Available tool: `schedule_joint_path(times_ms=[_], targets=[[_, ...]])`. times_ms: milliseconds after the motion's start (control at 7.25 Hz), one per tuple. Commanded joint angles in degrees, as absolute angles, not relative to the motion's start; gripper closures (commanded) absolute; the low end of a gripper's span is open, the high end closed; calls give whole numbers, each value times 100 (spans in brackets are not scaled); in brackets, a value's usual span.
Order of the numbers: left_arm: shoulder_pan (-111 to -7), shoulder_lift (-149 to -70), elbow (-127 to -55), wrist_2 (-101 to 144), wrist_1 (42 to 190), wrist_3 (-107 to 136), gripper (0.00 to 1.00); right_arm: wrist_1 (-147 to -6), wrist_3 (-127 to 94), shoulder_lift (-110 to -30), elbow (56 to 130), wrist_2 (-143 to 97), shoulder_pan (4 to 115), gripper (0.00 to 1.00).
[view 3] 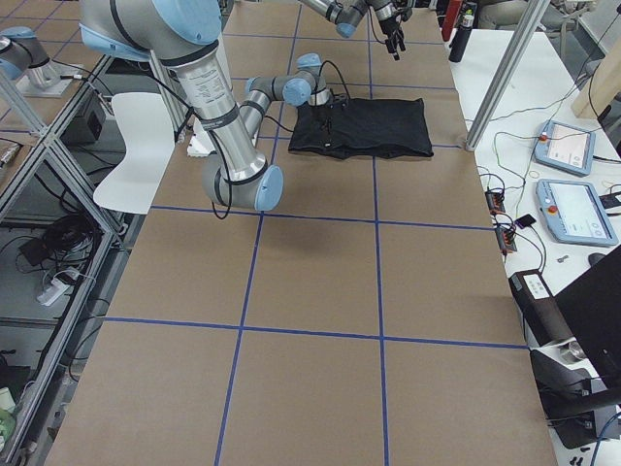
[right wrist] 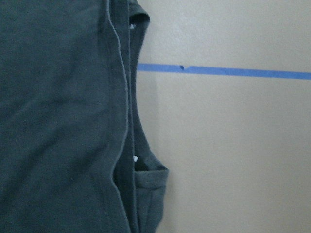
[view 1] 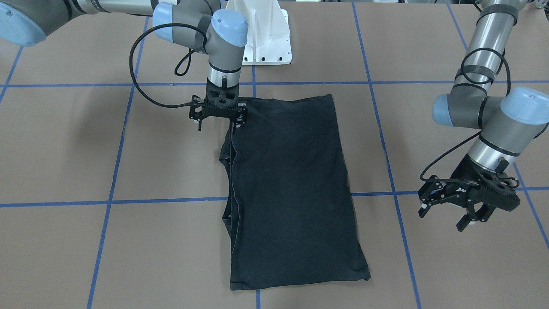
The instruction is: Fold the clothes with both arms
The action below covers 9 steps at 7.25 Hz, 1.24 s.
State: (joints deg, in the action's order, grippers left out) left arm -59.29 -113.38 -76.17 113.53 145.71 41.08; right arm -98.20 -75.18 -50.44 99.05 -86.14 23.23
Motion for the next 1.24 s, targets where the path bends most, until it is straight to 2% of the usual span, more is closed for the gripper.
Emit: schedule_joint_path(times_ms=[0, 138, 414, 827, 1103], targets=[[-5723, -10761, -8634, 11417, 14502, 4944, 0, -8583, -8182, -5359, 10245, -8622, 2452, 0], [-5374, -10419, -9283, 11391, 14398, 5331, 0, -8361, -8183, -5701, 10622, -8639, 2470, 0], [-4574, -9672, -10515, 11103, 14230, 6192, 0, -8341, -8191, -6011, 10836, -8622, 2531, 0], [-2958, -9089, -11195, 9522, 13794, 6767, 0, -8332, -8174, -6099, 10854, -8613, 2549, 0], [-2184, -9114, -11409, 8925, 13114, 7256, 0, -8332, -8183, -6152, 10854, -8605, 2549, 0]])
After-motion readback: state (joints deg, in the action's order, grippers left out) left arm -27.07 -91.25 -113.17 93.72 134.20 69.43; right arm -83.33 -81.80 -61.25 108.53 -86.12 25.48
